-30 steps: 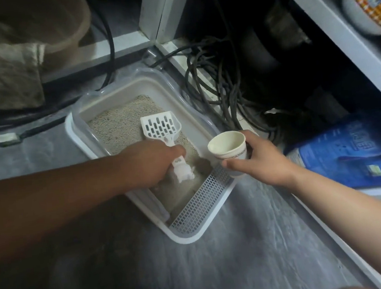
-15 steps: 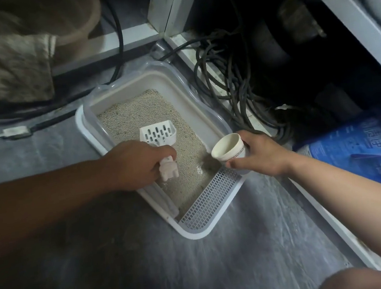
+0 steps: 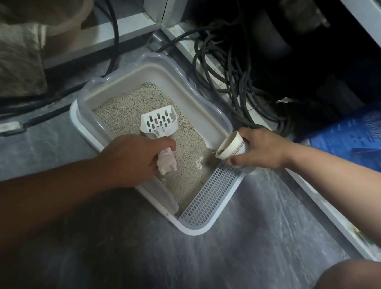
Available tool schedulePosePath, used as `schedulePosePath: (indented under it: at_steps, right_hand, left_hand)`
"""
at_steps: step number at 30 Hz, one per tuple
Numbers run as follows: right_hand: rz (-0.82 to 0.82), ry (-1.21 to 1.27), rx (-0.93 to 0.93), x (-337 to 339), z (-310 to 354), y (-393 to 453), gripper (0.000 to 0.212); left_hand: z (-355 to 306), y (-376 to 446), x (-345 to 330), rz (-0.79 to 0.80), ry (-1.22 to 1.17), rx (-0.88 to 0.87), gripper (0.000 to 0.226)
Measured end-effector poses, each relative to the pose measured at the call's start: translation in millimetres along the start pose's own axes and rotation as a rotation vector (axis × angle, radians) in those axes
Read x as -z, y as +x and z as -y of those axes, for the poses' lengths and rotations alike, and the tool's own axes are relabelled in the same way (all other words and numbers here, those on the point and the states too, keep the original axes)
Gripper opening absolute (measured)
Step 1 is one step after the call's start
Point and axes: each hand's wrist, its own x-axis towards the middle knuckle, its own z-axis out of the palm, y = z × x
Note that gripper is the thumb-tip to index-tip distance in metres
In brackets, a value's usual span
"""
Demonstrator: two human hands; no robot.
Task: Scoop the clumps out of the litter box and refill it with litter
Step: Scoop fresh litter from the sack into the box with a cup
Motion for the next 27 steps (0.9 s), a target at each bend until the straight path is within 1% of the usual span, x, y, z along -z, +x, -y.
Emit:
schedulePosePath:
  at_steps: [4,12,16,23,27]
  right_hand:
    - [0.013,-0.001,-0.005,0,1,1,0.048]
    - [0.052,-0.008,-0.013,1,-1,2,0.049]
    - [0.055,-0.030,-0.029,0,-4,3,0.052]
    - [0.075,-0.015,-0.067,3,-7,-2,0.049]
    - [-0.006,-0.048,-0.079,2,-8,-1,0.051]
  left_hand:
    - [1,-1,-1,-0.048,-0.026,-0.009,0.037]
    - [3,1,-4,-0.061,-0.021,-0.012,0.024]
    - [4,1,-4,-0.082,-0.008,-0.007,0.030]
    - [3,1,-5,-0.105,-0.011,-0.013,0.035]
    - [3,1,-5,-0.121,-0.022,-0.032,0.034]
